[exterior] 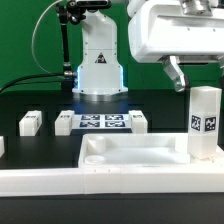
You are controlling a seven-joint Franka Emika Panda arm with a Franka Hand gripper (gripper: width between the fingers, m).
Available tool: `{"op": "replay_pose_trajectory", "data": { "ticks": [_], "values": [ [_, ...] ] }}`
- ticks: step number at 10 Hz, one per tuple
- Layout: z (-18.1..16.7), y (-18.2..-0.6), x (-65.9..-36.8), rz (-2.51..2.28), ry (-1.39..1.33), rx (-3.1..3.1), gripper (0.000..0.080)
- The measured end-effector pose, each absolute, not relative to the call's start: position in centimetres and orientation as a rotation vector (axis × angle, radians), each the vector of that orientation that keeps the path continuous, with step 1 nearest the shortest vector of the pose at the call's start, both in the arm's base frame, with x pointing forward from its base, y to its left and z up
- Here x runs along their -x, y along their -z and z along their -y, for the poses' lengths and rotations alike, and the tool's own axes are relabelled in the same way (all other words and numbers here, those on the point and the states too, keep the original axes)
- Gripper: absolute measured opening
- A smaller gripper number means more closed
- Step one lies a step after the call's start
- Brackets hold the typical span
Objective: Assemble desk
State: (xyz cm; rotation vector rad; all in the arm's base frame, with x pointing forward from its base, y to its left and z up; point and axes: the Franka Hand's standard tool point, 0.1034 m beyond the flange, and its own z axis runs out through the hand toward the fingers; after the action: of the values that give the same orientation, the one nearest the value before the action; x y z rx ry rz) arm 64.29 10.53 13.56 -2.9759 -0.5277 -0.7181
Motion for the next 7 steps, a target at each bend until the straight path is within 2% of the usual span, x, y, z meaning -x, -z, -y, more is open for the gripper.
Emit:
{"op": "replay_pose_trajectory", "data": {
  "ticks": [1,2,7],
  "values": [
    [-10.61,-13.66,-64.76,0.526,0.716,2.976,0.0649],
    [-10.75,-13.0,-64.4,0.524,0.602,2.994,0.0649],
    [-11.37,-12.95,-64.42,0.503,0.051,3.029,0.0649]
  ]
}}
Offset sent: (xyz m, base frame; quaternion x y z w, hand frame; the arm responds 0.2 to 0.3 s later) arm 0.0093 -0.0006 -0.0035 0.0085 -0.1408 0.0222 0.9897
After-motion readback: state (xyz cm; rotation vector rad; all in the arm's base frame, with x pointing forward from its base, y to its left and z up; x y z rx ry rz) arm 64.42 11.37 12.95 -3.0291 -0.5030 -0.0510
